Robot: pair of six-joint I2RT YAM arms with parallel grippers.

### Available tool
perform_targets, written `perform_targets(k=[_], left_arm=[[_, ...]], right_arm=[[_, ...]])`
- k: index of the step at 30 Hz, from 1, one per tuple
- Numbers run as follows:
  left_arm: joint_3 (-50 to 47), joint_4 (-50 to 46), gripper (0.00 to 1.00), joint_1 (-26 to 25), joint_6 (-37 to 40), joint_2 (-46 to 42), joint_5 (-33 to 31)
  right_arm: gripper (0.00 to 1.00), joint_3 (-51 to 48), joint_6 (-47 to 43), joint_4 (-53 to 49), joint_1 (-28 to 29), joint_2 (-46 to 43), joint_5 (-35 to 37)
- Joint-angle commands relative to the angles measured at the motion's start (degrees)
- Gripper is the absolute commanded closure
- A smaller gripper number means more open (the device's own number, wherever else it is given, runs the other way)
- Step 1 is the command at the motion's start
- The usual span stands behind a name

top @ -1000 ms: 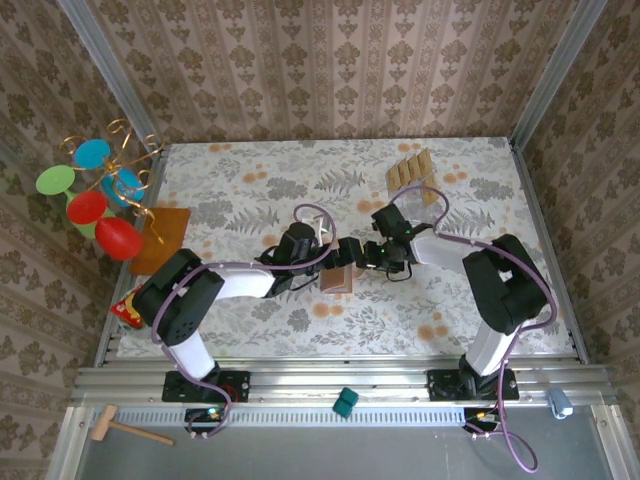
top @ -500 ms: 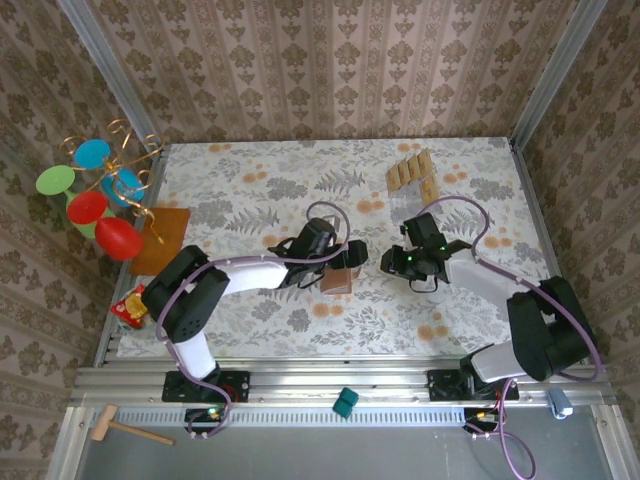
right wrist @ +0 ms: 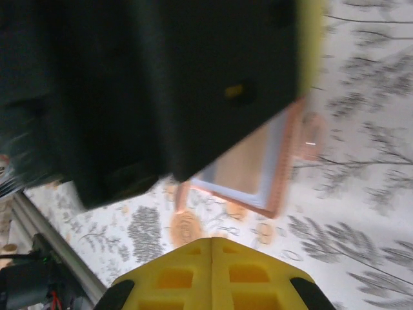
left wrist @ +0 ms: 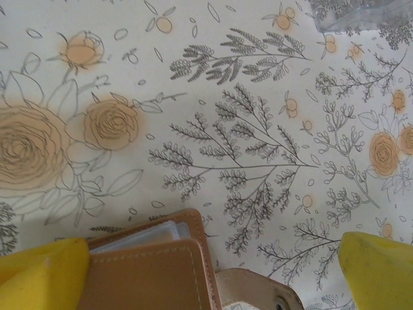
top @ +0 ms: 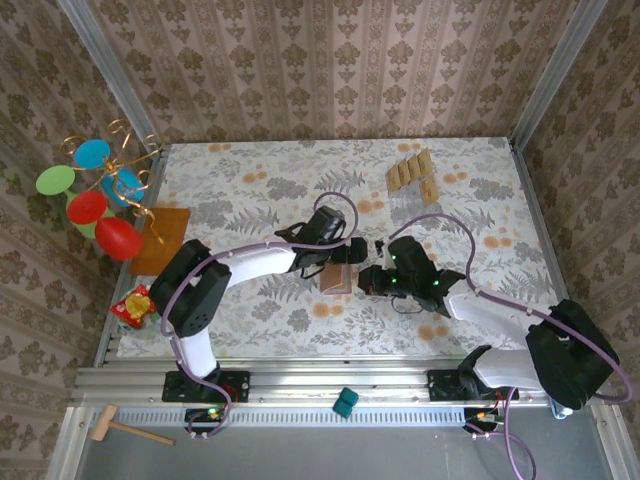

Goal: Put the credit cards into the card holder

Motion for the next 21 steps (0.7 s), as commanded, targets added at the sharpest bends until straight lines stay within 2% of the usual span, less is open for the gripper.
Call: perform_targets(k=[1,7,17,21], left_arm=[[2.8,-2.4,0.0,2.0,2.2,0.5,1.0],[6.9,-3.2,0.0,5.6,2.9,1.8,3.9],[8.4,-0.9,0.0,7.4,1.3,4.6,5.7],[8.0,-1.7,0.0,10.9,2.1,3.9,5.6]], right_arm=[[1.0,1.6,-1.0,5.4,2.4,-0.1,2.2],[1.0,6.9,-1.9,5.4,4.6,5.9,2.3],[1.0,13.6,-5.5,5.2,10.3,13.1,2.9],[1.0,19.4,-8.7,0.2,12.6,17.5,4.1]])
